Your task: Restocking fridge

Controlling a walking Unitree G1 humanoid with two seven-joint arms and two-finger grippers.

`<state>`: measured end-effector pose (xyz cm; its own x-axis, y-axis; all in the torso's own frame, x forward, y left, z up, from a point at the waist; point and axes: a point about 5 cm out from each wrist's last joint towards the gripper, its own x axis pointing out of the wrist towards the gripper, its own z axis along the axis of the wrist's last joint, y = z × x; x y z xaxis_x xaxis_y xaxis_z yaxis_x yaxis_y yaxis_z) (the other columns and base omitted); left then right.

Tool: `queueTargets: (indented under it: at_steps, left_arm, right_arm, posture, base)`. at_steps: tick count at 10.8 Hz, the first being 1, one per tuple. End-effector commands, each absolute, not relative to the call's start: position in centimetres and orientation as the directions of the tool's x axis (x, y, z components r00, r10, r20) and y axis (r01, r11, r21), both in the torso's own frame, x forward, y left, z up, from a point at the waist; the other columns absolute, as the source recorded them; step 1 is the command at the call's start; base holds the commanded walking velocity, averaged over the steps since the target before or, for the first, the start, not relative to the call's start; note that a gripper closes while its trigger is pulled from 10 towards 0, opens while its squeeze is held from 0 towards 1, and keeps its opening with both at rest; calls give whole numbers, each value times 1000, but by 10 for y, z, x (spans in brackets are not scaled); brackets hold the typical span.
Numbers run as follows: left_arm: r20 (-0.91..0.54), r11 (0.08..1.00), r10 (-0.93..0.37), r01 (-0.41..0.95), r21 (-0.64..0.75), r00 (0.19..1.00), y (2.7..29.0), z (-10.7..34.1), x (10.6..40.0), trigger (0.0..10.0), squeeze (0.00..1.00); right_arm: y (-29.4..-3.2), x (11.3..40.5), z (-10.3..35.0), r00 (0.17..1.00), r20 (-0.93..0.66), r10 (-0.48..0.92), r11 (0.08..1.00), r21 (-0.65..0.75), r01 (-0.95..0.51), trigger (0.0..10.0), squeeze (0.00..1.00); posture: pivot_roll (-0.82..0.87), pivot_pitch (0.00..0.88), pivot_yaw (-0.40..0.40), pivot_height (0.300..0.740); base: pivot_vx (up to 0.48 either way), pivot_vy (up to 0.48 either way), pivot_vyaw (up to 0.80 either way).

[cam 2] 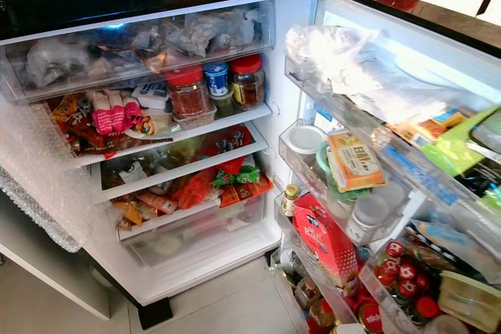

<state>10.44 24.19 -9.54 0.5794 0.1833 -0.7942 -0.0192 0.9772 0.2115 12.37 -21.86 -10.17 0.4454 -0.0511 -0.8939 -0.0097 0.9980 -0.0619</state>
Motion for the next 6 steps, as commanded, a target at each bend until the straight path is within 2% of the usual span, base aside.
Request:
queueTargets:
  at_steps: [1,3,4,5,6]
  left_arm:
    - [-778,978,193,-54,201,598,244,-94,104,10000,0]
    - [-715,972,232,-138,188,660,245,-89,106,10000,0]
    - [-712,971,236,-127,203,662,245,-89,107,10000,0]
    - [-270,961,167,-95,261,948,223,-18,233,10000,0]
    - [-324,989,144,-126,75,935,219,-17,242,10000,0]
  right_arm:
    - [-218,122,-103,434,-900,-44,998,-62,-27,10000,0]
    - [-218,121,-103,428,-903,-36,996,-65,-54,10000,0]
    - [-218,121,-103,427,-903,-36,996,-67,-57,10000,0]
    - [-219,122,-102,418,-908,-30,994,-73,-87,10000,0]
    - [-219,123,-102,408,-913,-24,988,-85,-131,10000,0]
  posture:
    - [-69,0,21,740]
    - [-67,0,21,740]
    - [-62,0,19,740]
    - [-53,0,11,740]
    - [-48,0,10,740]
  base:
    - [0,0,0]
    - [0,0,0]
    - [0,0,0]
    - [0,0,0]
    - [0,0,0]
